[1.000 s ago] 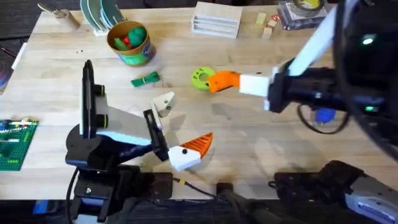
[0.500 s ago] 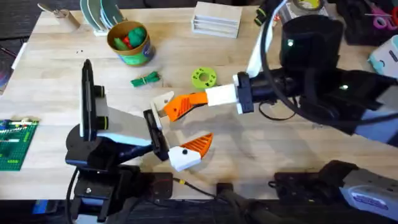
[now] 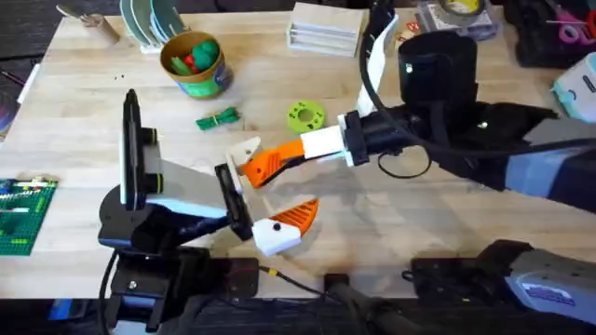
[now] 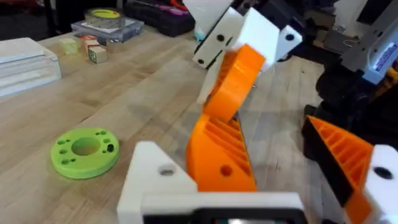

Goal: Pick up the gripper from the table and insert it into the empty holder that is missing its gripper. Then pick up a screw, insert it into the mounting hole, and use the screwdriver to tighten it. Finally, clean up the table by picking up the vegetable and placing it into the bucket.

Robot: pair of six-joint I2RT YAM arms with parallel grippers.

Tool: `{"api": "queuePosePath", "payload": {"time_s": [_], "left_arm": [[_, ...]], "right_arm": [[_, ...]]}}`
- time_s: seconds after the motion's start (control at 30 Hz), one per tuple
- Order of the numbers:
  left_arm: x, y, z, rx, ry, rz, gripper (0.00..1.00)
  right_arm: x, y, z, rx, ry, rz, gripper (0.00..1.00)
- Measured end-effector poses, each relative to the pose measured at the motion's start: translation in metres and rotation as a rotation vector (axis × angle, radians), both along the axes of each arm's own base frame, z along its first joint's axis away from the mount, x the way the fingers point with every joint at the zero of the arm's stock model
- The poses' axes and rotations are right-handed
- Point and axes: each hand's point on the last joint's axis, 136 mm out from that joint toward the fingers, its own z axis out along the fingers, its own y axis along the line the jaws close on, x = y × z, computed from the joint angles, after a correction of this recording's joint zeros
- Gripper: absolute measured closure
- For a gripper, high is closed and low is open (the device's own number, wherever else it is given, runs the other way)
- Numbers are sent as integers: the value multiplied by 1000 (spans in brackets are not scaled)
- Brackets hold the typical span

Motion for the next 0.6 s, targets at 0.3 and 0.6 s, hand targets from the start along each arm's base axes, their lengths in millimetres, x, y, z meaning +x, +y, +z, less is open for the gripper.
{"api": "queuePosePath", "payload": {"time_s": [0.3,0.6], "left_arm": [[4,2,-3,2,22,28,8],[11,5,-3,5,14,69,8]], "right_arm": [[7,4,-9,-11,96,-32,992],[21,9,-9,2,127,-105,993]]}}
